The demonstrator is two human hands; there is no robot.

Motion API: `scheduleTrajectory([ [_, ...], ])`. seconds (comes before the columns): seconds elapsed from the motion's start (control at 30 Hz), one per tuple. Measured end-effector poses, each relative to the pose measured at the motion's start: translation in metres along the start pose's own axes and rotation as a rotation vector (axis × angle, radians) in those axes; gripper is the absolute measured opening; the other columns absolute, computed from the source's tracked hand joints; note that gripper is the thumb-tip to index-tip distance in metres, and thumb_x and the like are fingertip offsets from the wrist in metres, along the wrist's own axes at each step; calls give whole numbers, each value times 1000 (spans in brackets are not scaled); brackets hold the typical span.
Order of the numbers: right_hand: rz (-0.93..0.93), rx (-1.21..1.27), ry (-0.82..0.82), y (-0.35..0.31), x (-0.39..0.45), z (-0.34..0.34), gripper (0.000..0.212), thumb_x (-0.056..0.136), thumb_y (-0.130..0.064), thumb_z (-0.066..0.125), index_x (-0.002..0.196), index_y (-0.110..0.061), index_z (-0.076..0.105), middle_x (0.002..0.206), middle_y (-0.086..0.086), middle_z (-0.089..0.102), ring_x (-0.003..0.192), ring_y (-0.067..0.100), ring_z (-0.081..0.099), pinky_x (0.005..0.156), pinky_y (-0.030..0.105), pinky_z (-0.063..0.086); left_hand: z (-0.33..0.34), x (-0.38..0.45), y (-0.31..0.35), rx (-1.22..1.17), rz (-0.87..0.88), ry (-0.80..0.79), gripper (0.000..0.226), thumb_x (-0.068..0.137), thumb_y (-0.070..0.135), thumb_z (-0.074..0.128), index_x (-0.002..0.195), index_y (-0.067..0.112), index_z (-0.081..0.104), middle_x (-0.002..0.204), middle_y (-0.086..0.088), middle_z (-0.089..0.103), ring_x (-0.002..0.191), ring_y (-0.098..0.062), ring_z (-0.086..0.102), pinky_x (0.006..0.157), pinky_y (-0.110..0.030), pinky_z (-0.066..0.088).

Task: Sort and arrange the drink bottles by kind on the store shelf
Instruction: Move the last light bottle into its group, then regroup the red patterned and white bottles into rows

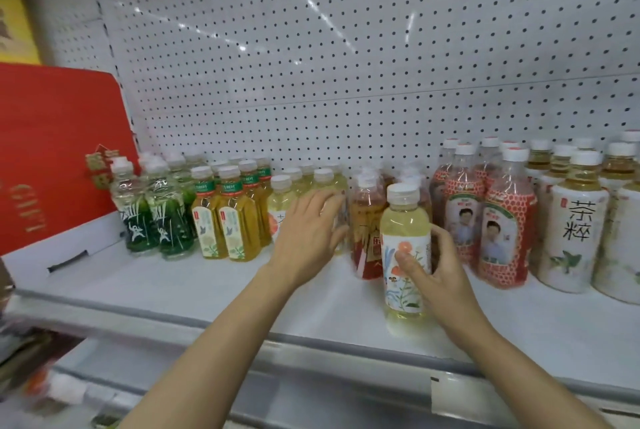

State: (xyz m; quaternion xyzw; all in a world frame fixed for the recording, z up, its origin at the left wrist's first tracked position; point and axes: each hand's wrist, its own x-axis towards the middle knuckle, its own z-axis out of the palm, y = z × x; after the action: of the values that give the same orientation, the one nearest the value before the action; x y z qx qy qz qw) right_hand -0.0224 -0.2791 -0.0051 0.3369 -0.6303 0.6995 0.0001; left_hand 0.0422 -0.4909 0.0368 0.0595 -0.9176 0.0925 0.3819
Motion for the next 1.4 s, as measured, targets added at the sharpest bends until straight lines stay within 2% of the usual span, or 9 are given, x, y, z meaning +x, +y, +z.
scheduleTrajectory([
  [0.3,114,64,-69,14,24,111,48,85,-25,72,125,-33,48,120,-10,64,105,2,63,89,31,54,14,-3,-101,-45,-171,-199,100,83,38,76,157,21,11,165,-7,6,149,-33,13,119,-45,22],
  [0.47,145,-4,7,20,45,138,51,89,-24,67,134,-25,43,121,-8,63,109,9,62,88,32,53,22,3,-118,-151,-137,-162,118,75,18,83,158,19,-1,164,-3,5,141,-31,34,104,-42,47],
  [0.57,130,-142,36,20,53,146,53,91,-26,65,137,-24,40,122,-9,60,112,10,59,84,24,49,23,11,-126,-201,-145,-197,118,71,18,87,156,22,6,164,1,4,111,-25,58,85,-40,56],
  [0.67,134,-278,32,20,60,151,64,89,-17,67,142,-24,32,124,-9,56,113,10,54,93,31,46,23,19,-133,-281,-136,-230,115,67,18,90,151,28,11,163,4,6,82,-18,64,71,-37,58],
  [0.87,272,-266,-35,24,84,155,64,92,-8,60,142,-27,26,129,-2,56,122,19,53,103,50,45,24,22,-140,-439,-139,-293,114,67,12,89,146,39,12,163,7,7,81,-13,65,71,-29,53],
  [1.03,304,-352,-27,31,83,163,52,97,-16,54,143,-16,29,135,4,55,123,24,54,102,48,47,25,22,-139,-436,-126,-306,117,68,13,88,149,38,8,164,3,5,93,-19,66,79,-36,58],
  [1.13,298,-448,-5,28,71,166,44,99,-25,52,140,-16,39,135,4,57,122,22,56,101,44,49,22,25,-135,-360,-142,-281,114,70,26,87,153,29,9,165,-2,4,135,-30,45,107,-46,46],
  [1.23,121,-645,31,16,53,160,43,97,-31,55,136,-18,44,130,-2,59,118,16,57,96,38,51,16,28,-121,-222,-79,-135,100,79,52,75,153,16,18,166,-7,1,152,-30,4,123,-46,14],
  [1.4,-341,-1131,237,-1,27,114,49,86,-21,68,132,-13,53,130,4,57,121,22,48,99,42,46,5,40,-64,-298,153,-28,91,85,52,68,155,18,20,166,-5,5,153,-26,4,124,-42,12],
])
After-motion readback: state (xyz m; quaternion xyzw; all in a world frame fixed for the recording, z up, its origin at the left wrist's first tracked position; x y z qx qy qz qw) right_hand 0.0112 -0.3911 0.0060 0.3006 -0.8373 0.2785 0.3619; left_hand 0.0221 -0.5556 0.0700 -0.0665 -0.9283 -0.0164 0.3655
